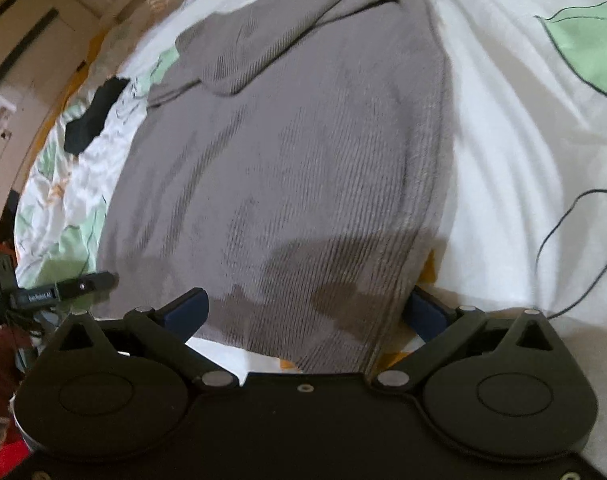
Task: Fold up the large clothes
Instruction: 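Grasp the dress side edge with the right gripper and lift it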
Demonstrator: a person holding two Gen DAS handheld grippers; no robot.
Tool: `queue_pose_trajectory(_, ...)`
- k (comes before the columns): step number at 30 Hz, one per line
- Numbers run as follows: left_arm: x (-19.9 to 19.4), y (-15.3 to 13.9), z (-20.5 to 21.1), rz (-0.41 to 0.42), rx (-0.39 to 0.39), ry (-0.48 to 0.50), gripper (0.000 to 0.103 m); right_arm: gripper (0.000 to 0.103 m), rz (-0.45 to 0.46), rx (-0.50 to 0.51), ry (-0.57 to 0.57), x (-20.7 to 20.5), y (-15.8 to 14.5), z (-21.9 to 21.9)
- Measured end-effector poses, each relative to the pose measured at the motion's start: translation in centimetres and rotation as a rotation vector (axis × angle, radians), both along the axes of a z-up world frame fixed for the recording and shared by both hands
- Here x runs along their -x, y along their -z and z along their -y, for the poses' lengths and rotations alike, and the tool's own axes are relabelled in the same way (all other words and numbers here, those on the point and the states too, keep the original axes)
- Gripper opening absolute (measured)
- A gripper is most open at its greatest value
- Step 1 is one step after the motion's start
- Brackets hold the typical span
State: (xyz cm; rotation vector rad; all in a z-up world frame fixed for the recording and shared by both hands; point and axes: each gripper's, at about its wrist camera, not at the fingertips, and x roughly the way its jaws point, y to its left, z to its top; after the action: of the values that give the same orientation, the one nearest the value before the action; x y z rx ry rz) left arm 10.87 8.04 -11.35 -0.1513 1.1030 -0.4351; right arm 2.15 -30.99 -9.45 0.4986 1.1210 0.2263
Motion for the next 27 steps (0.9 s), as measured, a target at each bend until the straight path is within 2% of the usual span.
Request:
queue_pose_trajectory(7,0.1,-0.1,-0.8,-0.009,0.062,-0.033,0.102,0.101,-0.004,0.008,-0.027,0.1,0.1,-0.2)
queue_pose_trajectory(8,0.0,-0.2,-0.8,-0.010,0.067,-0.036,0.102,0.086,-0.003,0.020,-0.026,0.2,0.0,-0.2)
queue_pose_trajectory(9,0.0,-0.2,-0.8,-0.010,0.068,-0.037,0.102,0.057,-0.010,0.035,-0.020,0.2,0.0,-0.2)
queue_pose_trajectory(10,0.1,-0.2,-0.8,-0.008,0.067,-0.035,0.102,0.040,-0.025,0.052,-0.009,0.2,0.1,-0.1)
queue_pose_trajectory(11,0.1,-0.2,-0.7,-0.007,0.066,-0.034,0.102,0.018,-0.045,0.055,-0.006,0.2,0.4,0.0)
queue_pose_trajectory(13,0.2,-0.3,-0.8,-0.008,0.070,-0.031,0.101,0.017,-0.032,0.062,-0.008,0.5,-0.1,0.1)
queue_pose_trajectory(16,0.3,-0.3,-1.0,-0.013,0.088,-0.034,0.101,0.015,0.018,0.145,-0.006,1.6,-2.2,0.8)
queue_pose_trajectory(19,0.2,-0.4,-0.8,-0.024,0.085,-0.042,0.101,0.015,-0.002,0.127,0.029,2.2,-2.4,2.5)
queue_pose_trajectory(21,0.2,-0.6,-0.7,-0.025,0.079,-0.053,0.085,0.015,-0.003,0.123,0.031,2.2,-2.2,2.5)
queue_pose_trajectory(22,0.3,-0.8,-0.7,-0.017,0.057,-0.064,0.066,0.015,0.002,0.128,0.016,2.1,-2.2,2.1)
queue_pose_trajectory(23,0.5,-0.9,-0.7,-0.006,0.035,-0.074,0.036,0.015,0.004,0.130,0.006,2.0,-2.2,1.8)
queue_pose_trajectory(24,0.6,-1.0,-0.9,-0.003,0.043,-0.078,0.023,0.015,0.006,0.127,-0.001,1.9,-2.3,1.7)
queue_pose_trajectory(25,0.5,-1.0,-1.3,-0.021,0.093,-0.080,0.013,0.015,0.012,0.115,-0.006,1.9,-2.4,1.6)
queue_pose_trajectory(26,0.6,-1.0,-1.6,-0.027,0.124,-0.092,0.008,0.015,0.017,0.094,-0.003,1.8,-2.4,1.7)
queue_pose_trajectory(27,0.7,-1.3,-1.8,-0.019,0.142,-0.098,0.008,0.015,0.020,0.078,0.004,1.7,-2.6,1.8)
